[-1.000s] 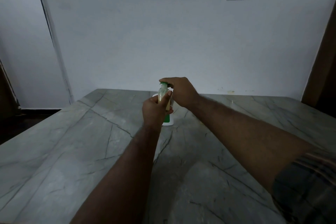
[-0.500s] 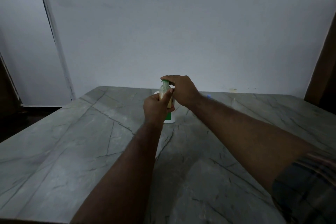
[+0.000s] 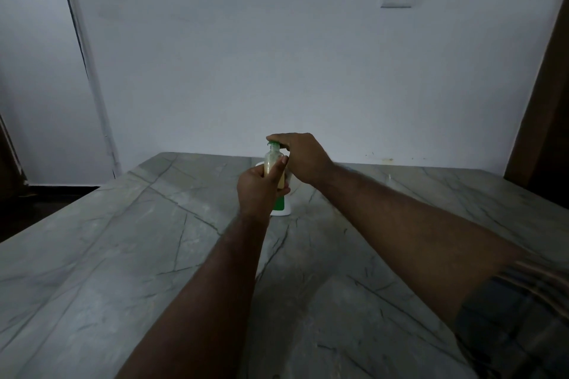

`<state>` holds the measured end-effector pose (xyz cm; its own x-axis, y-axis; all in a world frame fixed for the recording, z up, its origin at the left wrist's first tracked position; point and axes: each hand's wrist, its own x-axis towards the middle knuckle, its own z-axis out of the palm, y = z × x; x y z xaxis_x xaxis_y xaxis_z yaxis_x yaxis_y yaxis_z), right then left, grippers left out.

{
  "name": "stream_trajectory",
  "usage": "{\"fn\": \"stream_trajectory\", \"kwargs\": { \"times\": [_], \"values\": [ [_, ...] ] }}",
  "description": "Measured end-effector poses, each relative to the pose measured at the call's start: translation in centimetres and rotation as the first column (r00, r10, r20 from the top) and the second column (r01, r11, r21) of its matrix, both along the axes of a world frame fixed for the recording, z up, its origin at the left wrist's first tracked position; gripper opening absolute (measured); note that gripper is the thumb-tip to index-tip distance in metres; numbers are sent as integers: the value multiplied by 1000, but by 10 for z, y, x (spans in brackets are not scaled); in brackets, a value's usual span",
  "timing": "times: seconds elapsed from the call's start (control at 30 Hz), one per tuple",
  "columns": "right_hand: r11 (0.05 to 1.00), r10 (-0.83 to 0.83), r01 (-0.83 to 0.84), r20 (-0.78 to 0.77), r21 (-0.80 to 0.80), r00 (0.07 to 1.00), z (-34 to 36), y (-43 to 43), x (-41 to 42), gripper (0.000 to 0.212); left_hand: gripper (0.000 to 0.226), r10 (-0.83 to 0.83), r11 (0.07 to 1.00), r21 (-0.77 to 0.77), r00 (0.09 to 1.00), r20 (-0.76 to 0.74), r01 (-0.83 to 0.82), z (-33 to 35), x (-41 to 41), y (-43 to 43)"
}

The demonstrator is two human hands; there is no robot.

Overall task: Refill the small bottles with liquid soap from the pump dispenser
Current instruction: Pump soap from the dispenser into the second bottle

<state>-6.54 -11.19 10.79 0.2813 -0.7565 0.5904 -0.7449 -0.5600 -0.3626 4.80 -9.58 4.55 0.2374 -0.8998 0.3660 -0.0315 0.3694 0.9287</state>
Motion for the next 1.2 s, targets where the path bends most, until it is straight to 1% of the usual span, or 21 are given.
{"fn": "stream_trajectory", "kwargs": {
  "times": [0.1,0.27,0.33,0.47,0.53,0.67,0.87,1.07,1.2],
  "values": [
    [1000,-5,5,10,-18,1000,-2,-2,1,47,31,-18,1000,-4,999,-34,18,1,0,1],
    [999,-10,12,40,-52,999,-9,-1,2,46,28,-14,1000,-19,1000,-14,13,-2,-1,2],
    [999,-10,12,41,-47,999,-11,-1,1,46,30,1,1000,-21,1000,14,0,-4,-1,2],
    [999,-12,14,40,-29,999,-11,1,3,46,42,10,1000,-5,1000,27,-10,-4,-1,2],
    [1000,-14,15,31,-9,999,-9,1,2,45,41,13,1000,-2,1000,29,-13,-3,-1,2],
    [1000,1,-1,5,-7,1000,-1,1,0,47,31,-13,1000,-12,1000,8,13,0,-1,0],
    [1000,-5,5,5,-17,1000,-1,0,-1,46,28,-33,999,-18,999,-22,32,1,-1,2],
    [1000,-4,4,27,-9,1000,-5,0,-1,47,29,-12,1000,-24,1000,17,12,-2,-2,3],
    [1000,-6,6,27,-4,1000,-9,0,1,46,35,-7,1000,-9,1000,19,7,-3,-2,3]
  ]
}}
